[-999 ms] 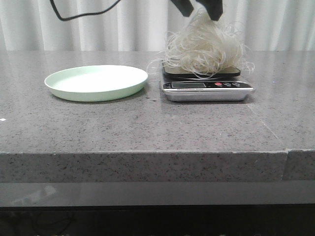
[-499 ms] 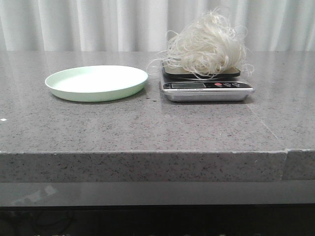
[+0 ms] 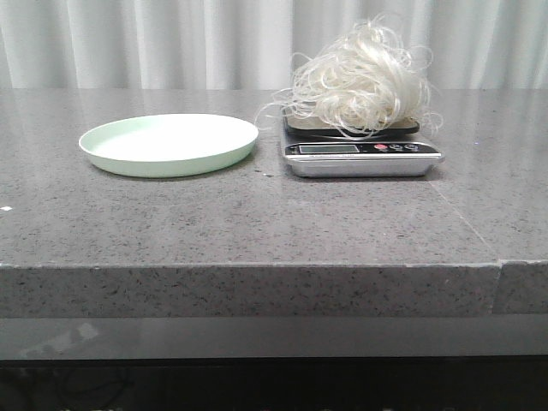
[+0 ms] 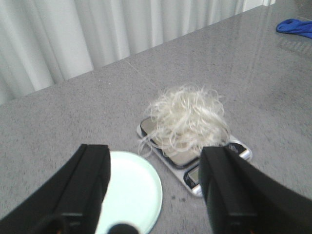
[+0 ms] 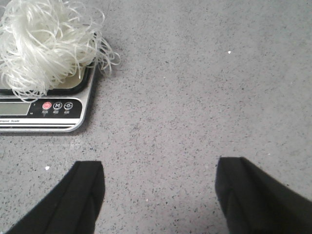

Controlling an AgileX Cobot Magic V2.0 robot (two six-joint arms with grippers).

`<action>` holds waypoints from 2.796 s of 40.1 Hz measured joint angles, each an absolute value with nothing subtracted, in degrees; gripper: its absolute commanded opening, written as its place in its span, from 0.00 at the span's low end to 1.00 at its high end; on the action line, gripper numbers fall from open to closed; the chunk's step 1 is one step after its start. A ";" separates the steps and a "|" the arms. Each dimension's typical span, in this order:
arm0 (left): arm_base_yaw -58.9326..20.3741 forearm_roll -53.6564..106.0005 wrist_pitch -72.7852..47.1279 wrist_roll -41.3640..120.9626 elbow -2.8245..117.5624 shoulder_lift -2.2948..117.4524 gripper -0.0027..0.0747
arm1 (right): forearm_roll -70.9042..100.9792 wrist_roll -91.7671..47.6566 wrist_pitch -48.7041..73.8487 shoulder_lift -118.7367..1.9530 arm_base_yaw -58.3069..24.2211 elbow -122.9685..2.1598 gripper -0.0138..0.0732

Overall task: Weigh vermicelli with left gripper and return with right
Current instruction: 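Open the left gripper to drop the vermicelli onto the scale, then lower the right gripper onto the vermicelli on the scale and grasp, then lift the vermicelli with the right gripper and carry it over the plate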

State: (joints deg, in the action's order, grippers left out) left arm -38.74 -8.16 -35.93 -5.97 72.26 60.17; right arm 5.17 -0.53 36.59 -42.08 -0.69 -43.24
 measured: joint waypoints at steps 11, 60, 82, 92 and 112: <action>-38.74 -7.92 -33.65 -6.00 55.35 45.84 0.66 | 5.17 -2.59 36.35 -50.54 -9.00 -47.74 0.83; -38.74 -7.77 -33.72 -6.10 48.42 39.74 0.66 | 4.16 -3.20 33.92 -101.09 -19.50 -86.24 0.47; -38.74 -7.68 -33.72 -6.10 48.42 39.74 0.66 | 3.92 -3.20 37.76 -99.78 -19.50 -88.29 0.34; -38.74 -7.68 -33.72 -6.10 48.42 39.74 0.66 | 3.80 -3.20 42.04 -96.02 -19.76 -95.86 0.34; -38.74 -7.68 -33.72 -6.10 48.42 39.74 0.66 | 3.50 -3.20 40.22 -95.18 -30.73 -107.21 0.34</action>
